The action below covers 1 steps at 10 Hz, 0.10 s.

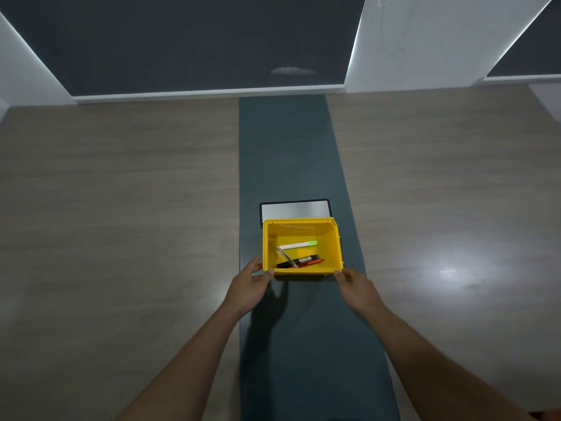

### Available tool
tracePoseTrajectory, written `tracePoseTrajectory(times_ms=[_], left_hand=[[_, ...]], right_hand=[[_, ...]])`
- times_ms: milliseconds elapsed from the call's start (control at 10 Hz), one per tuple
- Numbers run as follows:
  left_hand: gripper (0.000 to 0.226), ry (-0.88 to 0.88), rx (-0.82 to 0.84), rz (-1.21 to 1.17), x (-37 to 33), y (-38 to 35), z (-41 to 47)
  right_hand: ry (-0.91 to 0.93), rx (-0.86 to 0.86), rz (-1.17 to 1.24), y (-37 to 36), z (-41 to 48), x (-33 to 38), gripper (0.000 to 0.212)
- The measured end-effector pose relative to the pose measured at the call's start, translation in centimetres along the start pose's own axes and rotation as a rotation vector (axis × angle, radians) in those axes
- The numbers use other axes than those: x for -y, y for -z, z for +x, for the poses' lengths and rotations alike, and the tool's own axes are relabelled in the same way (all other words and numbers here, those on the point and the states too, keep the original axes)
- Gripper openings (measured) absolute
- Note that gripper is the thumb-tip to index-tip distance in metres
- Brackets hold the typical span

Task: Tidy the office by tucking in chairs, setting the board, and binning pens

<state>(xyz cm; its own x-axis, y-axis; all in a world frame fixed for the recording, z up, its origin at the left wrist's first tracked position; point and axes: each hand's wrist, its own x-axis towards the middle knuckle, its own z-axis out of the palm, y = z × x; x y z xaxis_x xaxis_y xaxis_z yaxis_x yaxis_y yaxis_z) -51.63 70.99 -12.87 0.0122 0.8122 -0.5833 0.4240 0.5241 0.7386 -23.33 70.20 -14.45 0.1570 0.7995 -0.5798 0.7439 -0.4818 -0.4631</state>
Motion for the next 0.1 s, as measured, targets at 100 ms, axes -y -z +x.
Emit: tracePoseTrajectory(times_ms=[100], left_hand=[[0.068,0.074,-0.061,0.044,1.36,-0.36,-0.50]], right_hand=[[-0.006,-0.034,0.019,-0.26,-0.75,-0.72,0.051]])
